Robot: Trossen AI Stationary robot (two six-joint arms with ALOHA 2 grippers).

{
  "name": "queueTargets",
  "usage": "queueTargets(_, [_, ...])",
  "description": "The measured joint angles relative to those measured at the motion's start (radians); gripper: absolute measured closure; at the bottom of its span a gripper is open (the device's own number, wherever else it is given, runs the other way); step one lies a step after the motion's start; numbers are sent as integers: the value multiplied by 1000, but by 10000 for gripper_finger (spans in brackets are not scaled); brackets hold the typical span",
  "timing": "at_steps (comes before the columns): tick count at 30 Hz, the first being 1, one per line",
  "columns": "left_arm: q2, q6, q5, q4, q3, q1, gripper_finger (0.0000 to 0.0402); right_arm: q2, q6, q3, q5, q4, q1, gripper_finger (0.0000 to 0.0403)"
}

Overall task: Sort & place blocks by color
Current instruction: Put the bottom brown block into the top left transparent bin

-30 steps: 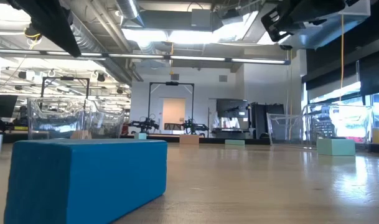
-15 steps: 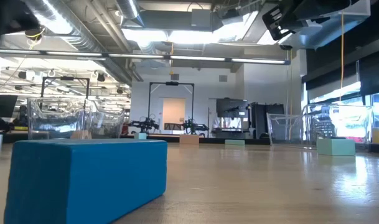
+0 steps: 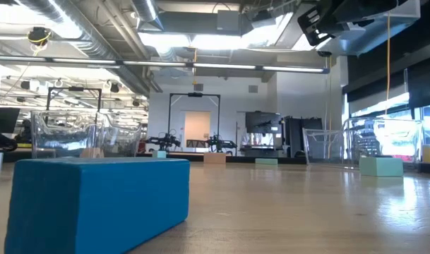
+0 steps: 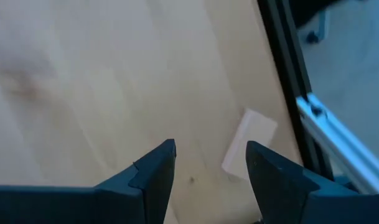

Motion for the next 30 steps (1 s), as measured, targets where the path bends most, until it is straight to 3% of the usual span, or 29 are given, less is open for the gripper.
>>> queueTargets(16, [221,-32,70,171,0,-150,213,0,0,0,0,0,0,302])
queueTargets(30, [241,-34,20,169,0,-163,213,0,0,0,1,0,0,302])
